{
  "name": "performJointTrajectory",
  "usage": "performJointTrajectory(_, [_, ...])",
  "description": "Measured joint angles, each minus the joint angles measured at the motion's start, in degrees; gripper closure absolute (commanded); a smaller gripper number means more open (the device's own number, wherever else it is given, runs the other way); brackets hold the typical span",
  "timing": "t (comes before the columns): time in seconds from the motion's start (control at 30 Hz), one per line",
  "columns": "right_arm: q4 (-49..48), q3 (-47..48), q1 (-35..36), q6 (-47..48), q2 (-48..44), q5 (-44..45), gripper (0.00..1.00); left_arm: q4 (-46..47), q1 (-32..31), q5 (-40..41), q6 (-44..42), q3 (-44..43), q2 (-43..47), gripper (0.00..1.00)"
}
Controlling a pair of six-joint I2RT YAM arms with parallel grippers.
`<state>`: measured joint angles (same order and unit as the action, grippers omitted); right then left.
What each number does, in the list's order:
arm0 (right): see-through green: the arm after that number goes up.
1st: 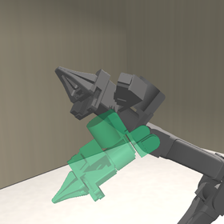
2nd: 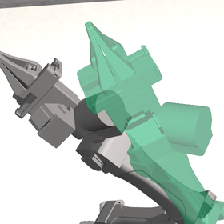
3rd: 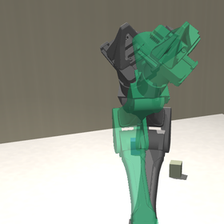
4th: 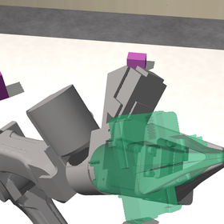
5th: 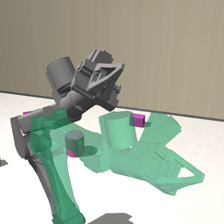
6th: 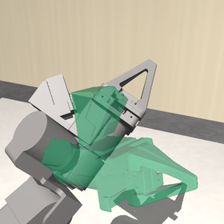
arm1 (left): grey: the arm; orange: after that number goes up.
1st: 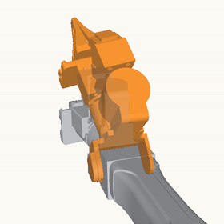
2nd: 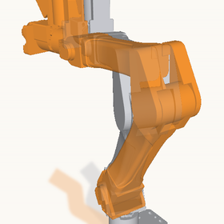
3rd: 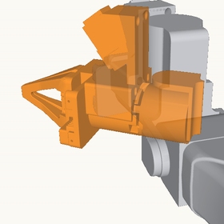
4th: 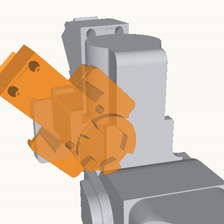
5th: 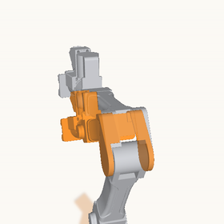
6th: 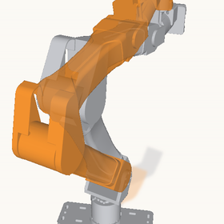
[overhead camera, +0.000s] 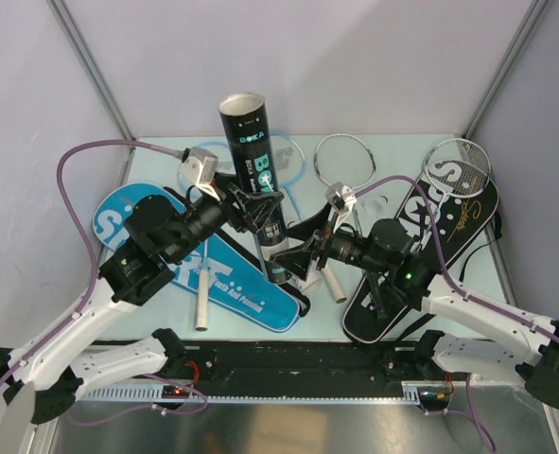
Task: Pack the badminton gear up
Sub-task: Place the shuttle tube at the center of the board.
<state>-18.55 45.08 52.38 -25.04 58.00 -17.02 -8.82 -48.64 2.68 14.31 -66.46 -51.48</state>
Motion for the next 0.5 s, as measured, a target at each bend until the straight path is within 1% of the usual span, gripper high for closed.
performJointTrajectory(0.13, [-4.8, 0.0, 0.3, 0.3, 2.9, -3.8, 0.07, 5.2, 0.0, -1.7, 3.4, 2.0, 0.2, 0.42])
performJointTrajectory(0.3, [-9.4, 0.0, -1.2, -0.5, 6.8, -7.9, 0.13, 8.8, 0.0, -2.0, 6.5, 5.7, 0.4, 0.39])
performJointTrajectory(0.37, [-11.1, 0.0, -2.1, -1.4, 8.0, -9.0, 0.17, 10.0, 0.0, -1.8, 7.5, 7.5, 0.8, 0.38])
performJointTrajectory(0.4, [-11.9, 0.0, -2.5, -1.9, 8.5, -9.4, 0.20, 10.3, 0.0, -1.6, 7.9, 8.1, 1.0, 0.36])
performJointTrajectory(0.5, [-14.3, 0.0, -3.3, -3.0, 9.6, -10.6, 0.28, 11.3, 0.0, -1.1, 8.2, 9.5, 1.8, 0.26])
